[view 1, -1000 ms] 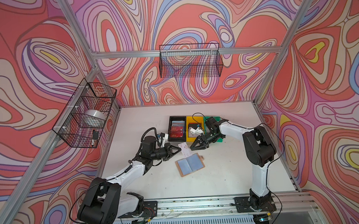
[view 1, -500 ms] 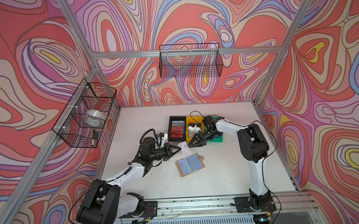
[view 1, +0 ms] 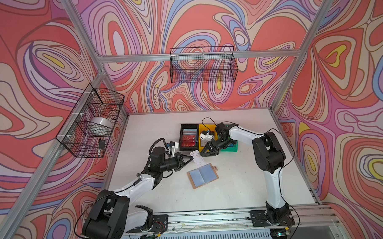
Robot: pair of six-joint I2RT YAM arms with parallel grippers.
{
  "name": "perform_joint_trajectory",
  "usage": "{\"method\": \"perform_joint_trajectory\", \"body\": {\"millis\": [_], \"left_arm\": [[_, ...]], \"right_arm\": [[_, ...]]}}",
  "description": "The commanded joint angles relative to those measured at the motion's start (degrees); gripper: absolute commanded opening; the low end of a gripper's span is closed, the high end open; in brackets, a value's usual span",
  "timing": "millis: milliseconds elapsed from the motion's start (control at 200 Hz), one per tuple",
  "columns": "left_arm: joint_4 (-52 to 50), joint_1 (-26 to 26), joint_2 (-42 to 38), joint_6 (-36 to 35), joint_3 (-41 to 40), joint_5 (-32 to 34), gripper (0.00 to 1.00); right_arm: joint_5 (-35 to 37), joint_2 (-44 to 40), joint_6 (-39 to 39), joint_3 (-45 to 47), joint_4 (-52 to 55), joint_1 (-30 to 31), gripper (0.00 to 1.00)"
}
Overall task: Take the credit cards out of the card holder
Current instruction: Place the credit card in the storage box.
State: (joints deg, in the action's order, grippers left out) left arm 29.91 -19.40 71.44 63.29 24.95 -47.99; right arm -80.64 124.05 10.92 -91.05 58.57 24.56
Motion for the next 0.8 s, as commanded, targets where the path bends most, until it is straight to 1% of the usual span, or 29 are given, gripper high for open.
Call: {"method": "perform_joint_trajectory", "body": {"millis": [0,120,265,361,451,541,706,791], "left_arm": [[2.24,0.37,-0.49,0.74,-0.81,-0.09,0.00],[1.80,0.39,-0.73,0.52,-0.80,0.26,0.00],[2.28,0.39,0.03,0.41,-0.97,0.50,0.00],[3.58,0.38,0.78,0.87,-1.05,0.39,0.00],[4.10,0.35,1.24,1.12,-1.04,0.19,0.00],[4.01,0.36,1.33,0.97,-0.87,0.08,0.00],[3.84,0.41,1.51,0.88,-0.69,0.22,0.00],[3.41,0.40,1.43,0.79,-0.77,0.28,0.00]], "right_arm": [[-0.94,1.57,2.14,-1.48,1.44,0.63,0.33],[-2.04,2.43,3.87,-2.31,3.08,0.83,0.32],[-3.86,3.13,9.19,-4.37,8.50,1.04,0.30],[-4.86,3.65,10.73,-5.01,10.33,1.04,0.28],[-5.40,4.34,13.24,-5.64,12.70,1.24,0.25],[-5.80,5.12,16.31,-6.61,15.95,1.50,0.24],[-5.35,5.71,17.20,-7.60,17.63,2.17,0.21],[-4.50,5.07,16.02,-7.35,16.88,2.34,0.18]]}}
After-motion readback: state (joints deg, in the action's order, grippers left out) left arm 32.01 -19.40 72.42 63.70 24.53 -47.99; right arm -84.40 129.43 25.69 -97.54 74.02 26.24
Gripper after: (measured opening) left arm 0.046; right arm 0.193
